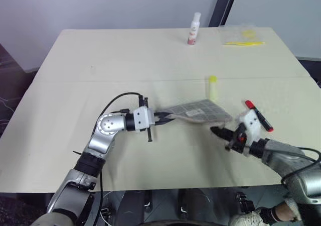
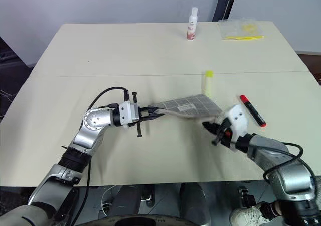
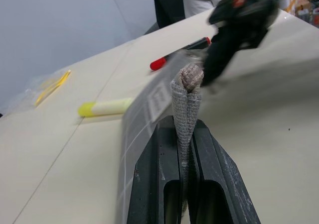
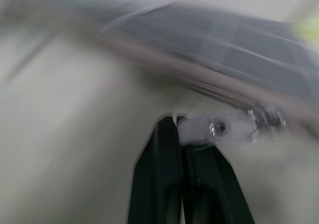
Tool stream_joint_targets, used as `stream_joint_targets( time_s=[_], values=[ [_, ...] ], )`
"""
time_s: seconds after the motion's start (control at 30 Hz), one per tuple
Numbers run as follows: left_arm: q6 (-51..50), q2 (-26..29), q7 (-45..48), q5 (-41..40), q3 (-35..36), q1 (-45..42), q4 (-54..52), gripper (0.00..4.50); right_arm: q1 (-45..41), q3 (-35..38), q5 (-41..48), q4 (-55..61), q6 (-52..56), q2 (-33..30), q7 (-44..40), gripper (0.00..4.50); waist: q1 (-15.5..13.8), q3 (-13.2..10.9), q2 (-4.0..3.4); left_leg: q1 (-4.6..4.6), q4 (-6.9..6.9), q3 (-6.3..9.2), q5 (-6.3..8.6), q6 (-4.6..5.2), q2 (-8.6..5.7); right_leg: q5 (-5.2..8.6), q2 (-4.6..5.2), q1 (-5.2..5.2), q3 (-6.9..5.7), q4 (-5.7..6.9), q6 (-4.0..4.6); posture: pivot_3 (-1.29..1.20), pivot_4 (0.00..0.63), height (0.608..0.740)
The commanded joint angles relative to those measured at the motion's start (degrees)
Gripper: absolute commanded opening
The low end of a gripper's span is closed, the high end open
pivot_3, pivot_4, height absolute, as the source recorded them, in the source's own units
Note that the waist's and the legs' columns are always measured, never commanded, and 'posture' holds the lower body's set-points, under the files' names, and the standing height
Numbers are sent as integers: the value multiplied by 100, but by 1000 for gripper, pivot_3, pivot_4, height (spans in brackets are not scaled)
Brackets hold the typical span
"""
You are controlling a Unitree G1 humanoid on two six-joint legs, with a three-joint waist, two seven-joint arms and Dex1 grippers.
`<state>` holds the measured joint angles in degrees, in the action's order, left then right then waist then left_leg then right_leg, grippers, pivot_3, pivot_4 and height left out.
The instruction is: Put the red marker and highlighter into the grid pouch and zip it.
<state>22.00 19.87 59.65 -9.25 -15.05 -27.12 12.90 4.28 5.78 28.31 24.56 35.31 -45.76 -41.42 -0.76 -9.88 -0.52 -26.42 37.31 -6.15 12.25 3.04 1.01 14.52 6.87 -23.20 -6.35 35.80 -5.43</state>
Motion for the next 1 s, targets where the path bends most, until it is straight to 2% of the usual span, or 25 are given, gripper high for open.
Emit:
stream_joint_targets(
  time_s=[0.03,0.13,0.27,0.47,0.6,0.8,0.9,1.0],
  values=[
    [229,-73,75,104,-137,-54,33,0,-138,-408,-521,586,-495,-569,-602,24,4,-1,3,1,3,2,0,-1,4,1,-2,-1,-1,2,1,0,150,740],
    [357,-132,129,191,-248,-105,164,0,-480,-685,-744,706,-632,-796,-817,24,5,-1,3,4,9,3,4,-9,12,11,-3,-2,-1,2,19,0,150,740],
    [635,-252,131,351,-372,-205,379,0,-1069,-1056,-680,902,-381,-524,-803,24,2,-2,5,1,11,3,3,-9,14,11,-3,-16,-1,1,20,0,150,740],
    [909,-570,-29,591,-505,-482,756,0,-1442,-1703,-1226,1107,-675,-732,-1226,24,-16,-3,7,-5,13,3,2,1,2,1,7,-12,-2,0,3,0,150,740],
    [975,-689,-32,583,-509,-542,816,0,-1731,-1947,-1271,1256,-738,-651,-1430,24,1,-4,8,-5,19,3,3,3,3,1,7,-4,-2,5,3,0,150,740],
    [1029,-711,6,582,-513,-536,872,0,-1977,-2026,-1443,1350,-784,-411,-1312,24,3,-4,8,-4,24,4,3,2,9,1,4,-8,-2,20,2,0,150,740],
    [1061,-710,11,571,-516,-527,861,0,-1875,-1751,-1307,1218,-618,-372,-1260,24,-11,-4,8,-5,31,4,3,2,9,0,5,-7,-2,21,2,0,150,740],
    [959,-699,-24,482,-426,-530,825,0,-1526,-1269,-1213,1145,-670,-612,-1356,897,-21,-4,8,-7,50,6,10,11,9,1,6,-8,-4,21,2,0,150,740]
  ],
)
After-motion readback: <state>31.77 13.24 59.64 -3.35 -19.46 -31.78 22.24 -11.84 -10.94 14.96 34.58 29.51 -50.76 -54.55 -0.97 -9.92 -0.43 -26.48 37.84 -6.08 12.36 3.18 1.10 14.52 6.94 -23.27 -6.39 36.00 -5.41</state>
